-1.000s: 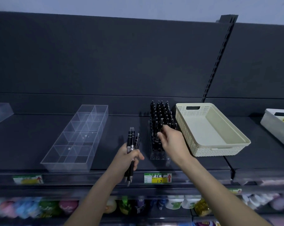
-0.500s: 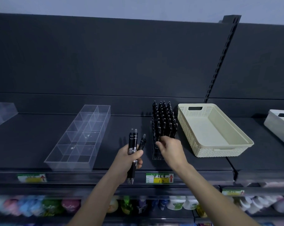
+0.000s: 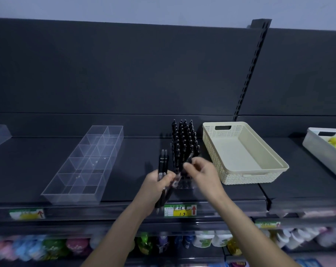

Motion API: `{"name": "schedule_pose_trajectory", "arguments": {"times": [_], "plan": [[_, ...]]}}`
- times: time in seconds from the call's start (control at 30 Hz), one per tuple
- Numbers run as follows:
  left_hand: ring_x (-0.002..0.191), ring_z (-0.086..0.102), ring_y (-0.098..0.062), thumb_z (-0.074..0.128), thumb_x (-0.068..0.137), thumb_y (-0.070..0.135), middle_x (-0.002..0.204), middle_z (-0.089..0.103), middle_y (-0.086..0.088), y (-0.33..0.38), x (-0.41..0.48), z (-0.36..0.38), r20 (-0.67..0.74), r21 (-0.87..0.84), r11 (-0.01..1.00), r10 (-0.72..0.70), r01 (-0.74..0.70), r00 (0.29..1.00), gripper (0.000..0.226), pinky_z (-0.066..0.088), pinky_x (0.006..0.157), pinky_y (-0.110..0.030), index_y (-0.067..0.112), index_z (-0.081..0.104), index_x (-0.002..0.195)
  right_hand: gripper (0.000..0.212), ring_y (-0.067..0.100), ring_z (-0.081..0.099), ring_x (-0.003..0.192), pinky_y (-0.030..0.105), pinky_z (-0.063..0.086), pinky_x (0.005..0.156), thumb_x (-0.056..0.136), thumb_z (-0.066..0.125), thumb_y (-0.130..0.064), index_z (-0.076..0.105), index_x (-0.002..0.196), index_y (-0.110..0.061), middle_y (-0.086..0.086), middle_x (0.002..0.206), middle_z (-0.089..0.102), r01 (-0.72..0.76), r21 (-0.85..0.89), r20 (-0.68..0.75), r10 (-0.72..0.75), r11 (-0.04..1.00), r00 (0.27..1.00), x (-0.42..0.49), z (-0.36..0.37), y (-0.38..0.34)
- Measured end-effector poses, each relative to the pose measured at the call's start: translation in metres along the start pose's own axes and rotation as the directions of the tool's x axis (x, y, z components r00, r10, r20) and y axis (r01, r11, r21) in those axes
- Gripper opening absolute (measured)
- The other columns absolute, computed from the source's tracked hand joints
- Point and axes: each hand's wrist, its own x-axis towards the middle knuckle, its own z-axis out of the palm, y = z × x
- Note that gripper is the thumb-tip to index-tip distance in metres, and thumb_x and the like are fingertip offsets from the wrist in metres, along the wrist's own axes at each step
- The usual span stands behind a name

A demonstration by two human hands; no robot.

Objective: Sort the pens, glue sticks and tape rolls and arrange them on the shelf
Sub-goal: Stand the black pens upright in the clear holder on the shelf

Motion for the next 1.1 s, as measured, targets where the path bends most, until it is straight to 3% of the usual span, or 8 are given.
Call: {"name": "schedule_pose_trajectory", "arguments": {"times": [0.07,0.17,0.3,0.4,0.57,0.7,0.87,1.1], "plan": [[0.075,0.064,-0.015,0.046,0.097,0.013,0.079,0.063,-0.004,0.000,-0.001,-0.007,-0.045,-0.022,0.999,-0.028,0.027,0.999,0.016,0.054,0.074,-0.028,0.011,0.060,0.090,0.022,0.016,0.047,0.061,0.028,0.037,0.059,0.091,0.055,-0.020,0.052,0.070,-0.016,0.000,0.064,0.054,0.030,-0.058,-0.153,-0.039,0.998,0.987,0.005,-0.015,0.002],[0.046,0.049,-0.013,0.042,0.099,0.023,0.055,0.052,-0.001,-0.004,-0.005,-0.017,-0.058,0.079,0.997,-0.017,0.021,0.998,0.018,0.047,0.053,-0.029,0.015,0.057,0.099,0.010,0.023,0.059,0.073,0.033,0.047,0.069,0.093,0.053,-0.021,0.057,0.088,-0.012,0.005,0.075,0.062,0.080,-0.106,-0.266,-0.106,0.991,0.958,0.013,-0.028,0.001],[0.042,0.023,-0.010,0.042,0.098,0.030,0.049,0.030,0.004,-0.009,-0.006,-0.015,-0.059,0.091,0.994,-0.058,0.064,0.997,0.018,0.024,0.040,-0.023,0.016,0.051,0.095,0.024,0.021,0.058,0.074,0.033,0.046,0.071,0.094,0.051,-0.025,0.056,0.108,-0.006,0.006,0.081,0.065,0.144,-0.317,-0.208,-0.217,0.937,0.954,0.016,-0.017,0.003],[0.042,0.021,-0.011,0.040,0.096,0.024,0.049,0.031,0.003,-0.008,-0.006,-0.016,-0.060,-0.009,0.991,-0.134,0.134,0.989,0.016,0.018,0.041,-0.022,0.014,0.035,0.085,0.028,0.016,0.051,0.062,0.027,0.038,0.061,0.096,0.047,-0.027,0.052,0.116,-0.007,0.000,0.068,0.057,0.181,-0.423,-0.092,-0.241,0.888,0.966,0.014,-0.002,0.007],[0.040,0.029,-0.011,0.036,0.094,0.011,0.056,0.042,0.000,-0.008,-0.010,-0.020,-0.047,-0.043,0.994,-0.102,0.100,0.994,0.014,0.024,0.040,-0.023,0.012,0.035,0.080,0.025,0.025,0.060,0.070,0.031,0.043,0.062,0.096,0.048,-0.025,0.054,0.111,-0.006,0.011,0.078,0.066,0.147,-0.476,-0.066,-0.202,0.867,0.977,0.015,0.011,0.009],[0.046,0.037,-0.011,0.041,0.098,0.013,0.062,0.049,0.000,-0.010,-0.012,-0.021,-0.042,-0.002,0.999,-0.035,0.035,0.999,0.010,0.031,0.043,-0.023,0.009,0.043,0.088,0.019,0.031,0.062,0.077,0.036,0.048,0.066,0.093,0.052,-0.024,0.054,0.088,-0.006,0.012,0.079,0.065,0.073,-0.532,-0.049,-0.117,0.844,0.992,0.019,0.015,0.013],[0.055,0.047,-0.014,0.042,0.097,0.010,0.069,0.054,-0.003,-0.010,-0.012,-0.019,-0.057,0.023,1.000,0.014,-0.013,0.998,0.011,0.041,0.057,-0.028,0.006,0.051,0.093,0.020,0.028,0.063,0.077,0.032,0.049,0.067,0.092,0.054,-0.024,0.058,0.091,-0.004,0.012,0.084,0.067,0.036,-0.527,-0.071,-0.087,0.849,0.994,0.016,0.017,0.018],[0.069,0.053,-0.013,0.046,0.094,0.003,0.075,0.052,-0.003,-0.004,-0.012,-0.012,-0.034,-0.014,0.999,0.050,-0.050,0.998,0.013,0.052,0.061,-0.022,0.004,0.058,0.096,0.024,0.020,0.066,0.084,0.031,0.053,0.079,0.088,0.061,-0.028,0.066,0.104,-0.010,0.004,0.090,0.071,0.026,-0.451,-0.111,-0.085,0.892,0.990,0.008,0.007,0.019]]}}
